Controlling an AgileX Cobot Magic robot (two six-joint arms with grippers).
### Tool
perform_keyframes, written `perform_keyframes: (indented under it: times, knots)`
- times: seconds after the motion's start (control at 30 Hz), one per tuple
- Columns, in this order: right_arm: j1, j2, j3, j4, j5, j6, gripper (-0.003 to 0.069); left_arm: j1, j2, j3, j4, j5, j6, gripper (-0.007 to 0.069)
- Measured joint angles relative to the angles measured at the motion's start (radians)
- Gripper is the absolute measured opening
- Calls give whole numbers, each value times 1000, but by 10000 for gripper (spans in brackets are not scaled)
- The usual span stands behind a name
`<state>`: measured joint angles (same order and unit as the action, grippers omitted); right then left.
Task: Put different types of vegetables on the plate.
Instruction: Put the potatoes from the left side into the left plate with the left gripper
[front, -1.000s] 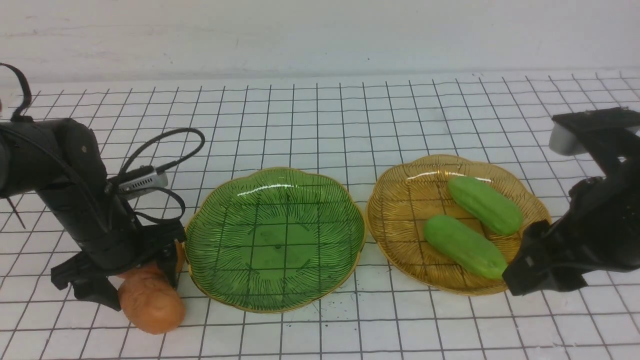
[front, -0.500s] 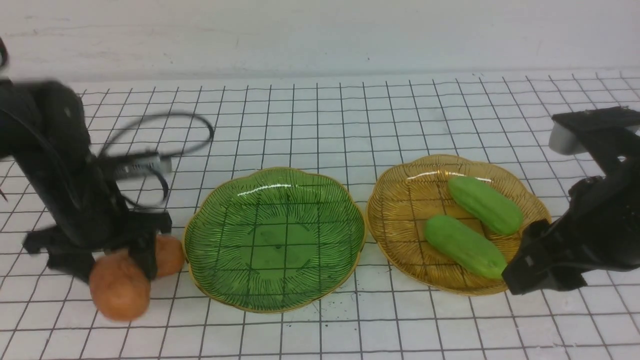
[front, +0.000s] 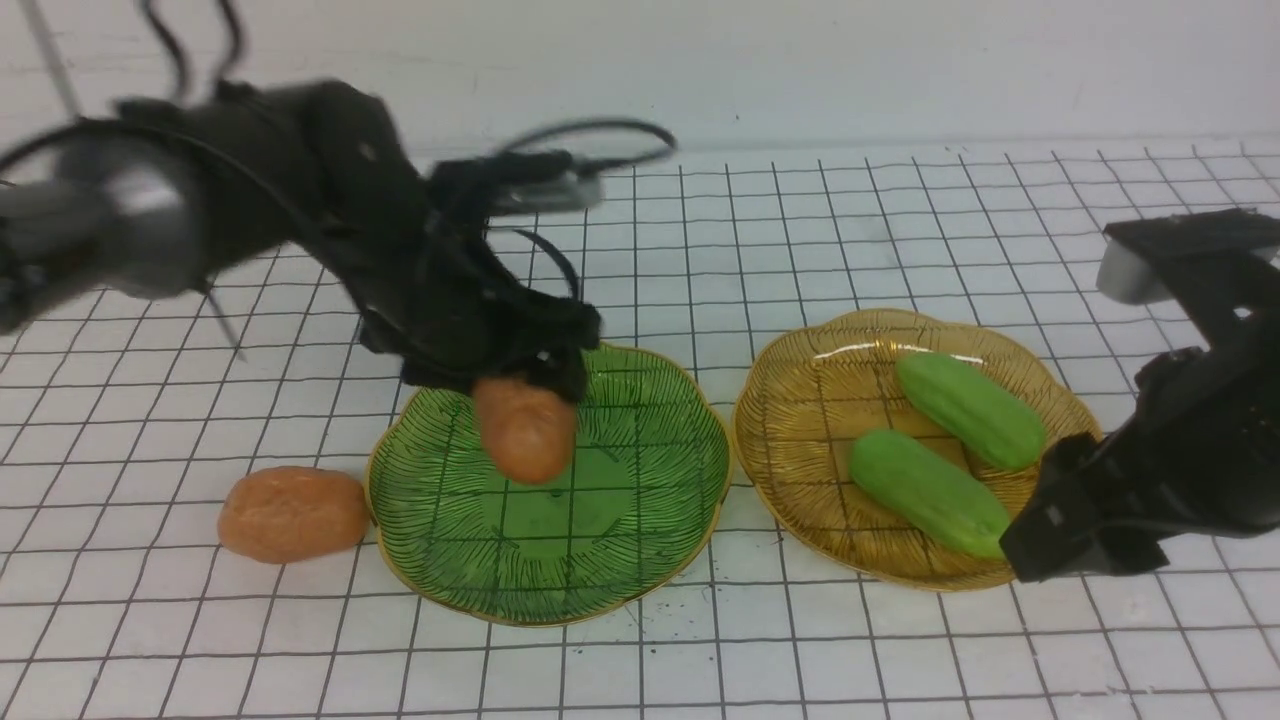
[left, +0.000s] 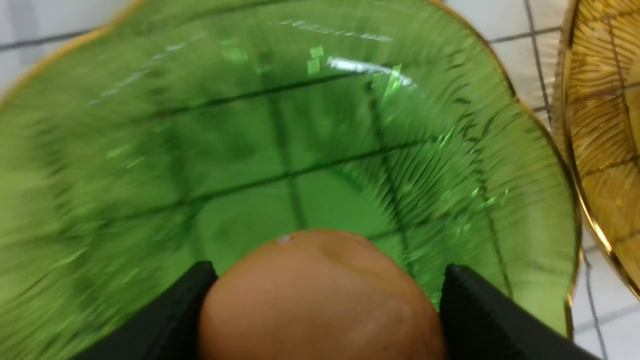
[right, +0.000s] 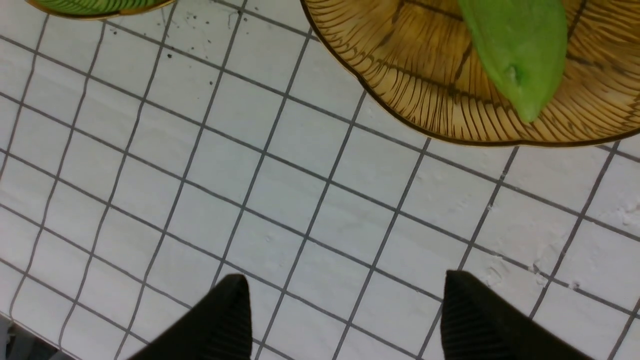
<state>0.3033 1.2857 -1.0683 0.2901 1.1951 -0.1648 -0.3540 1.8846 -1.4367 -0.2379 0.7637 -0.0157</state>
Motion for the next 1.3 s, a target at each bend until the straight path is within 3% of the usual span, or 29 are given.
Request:
perform_keyframes:
  times: [0.2, 0.4, 0.67, 0.73, 0.87, 0.9, 0.93, 1.0, 1.1, 1.3]
  knots:
    - [0, 0, 0, -8, -6, 0, 464, -17, 41, 0, -7, -32, -4, 507]
    - [0, 0, 0, -8, -8, 0, 464, -13, 30, 0, -4, -13, -31, 593]
    - [0, 0, 0, -15, -8, 0, 464, 56, -40, -60, 13, 85, -43, 610]
    - [0, 0, 0, -15, -8, 0, 464, 94, -70, -103, 13, 156, -44, 581]
    - [0, 0, 0, -15, -8, 0, 464, 213, -133, -191, 66, 406, -44, 394]
    - [0, 0, 0, -15, -8, 0, 464, 219, -135, -193, 71, 406, -44, 382]
    - [0, 0, 0, -15, -8, 0, 464, 248, -148, -197, 100, 432, -44, 331]
    - [0, 0, 0, -15, -8, 0, 464, 317, -186, -172, 178, 448, -44, 160]
    - [0, 0, 0, -15, -8, 0, 464, 395, -248, -78, 238, 461, -49, 28]
    - [0, 0, 0, -15, -9, -2, 464, 437, -302, 133, 221, 465, -162, 4]
